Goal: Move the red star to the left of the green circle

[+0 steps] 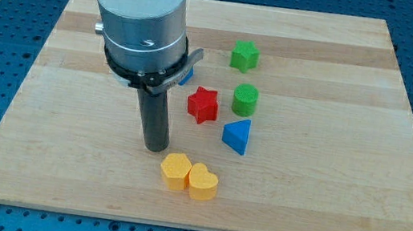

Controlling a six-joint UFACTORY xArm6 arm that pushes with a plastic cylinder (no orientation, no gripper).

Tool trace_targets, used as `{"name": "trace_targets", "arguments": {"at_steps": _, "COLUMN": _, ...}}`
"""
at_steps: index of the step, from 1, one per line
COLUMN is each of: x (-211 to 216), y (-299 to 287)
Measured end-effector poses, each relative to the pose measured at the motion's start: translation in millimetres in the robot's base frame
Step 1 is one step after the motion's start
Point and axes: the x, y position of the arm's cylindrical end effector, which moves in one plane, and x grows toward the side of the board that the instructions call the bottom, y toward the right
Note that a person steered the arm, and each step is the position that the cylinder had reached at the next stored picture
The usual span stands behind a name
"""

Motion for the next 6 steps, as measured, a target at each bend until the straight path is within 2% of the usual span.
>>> {"name": "trace_targets", "arguments": {"at_steps": 1, "x": -40, "y": -9}}
{"name": "trace_targets", "arguments": {"at_steps": 2, "x": -55, "y": -17}}
{"name": "trace_targets", "arguments": {"at_steps": 4, "x": -62, "y": 24}}
{"name": "trace_targets", "arguments": {"at_steps": 6, "x": -118, "y": 28}}
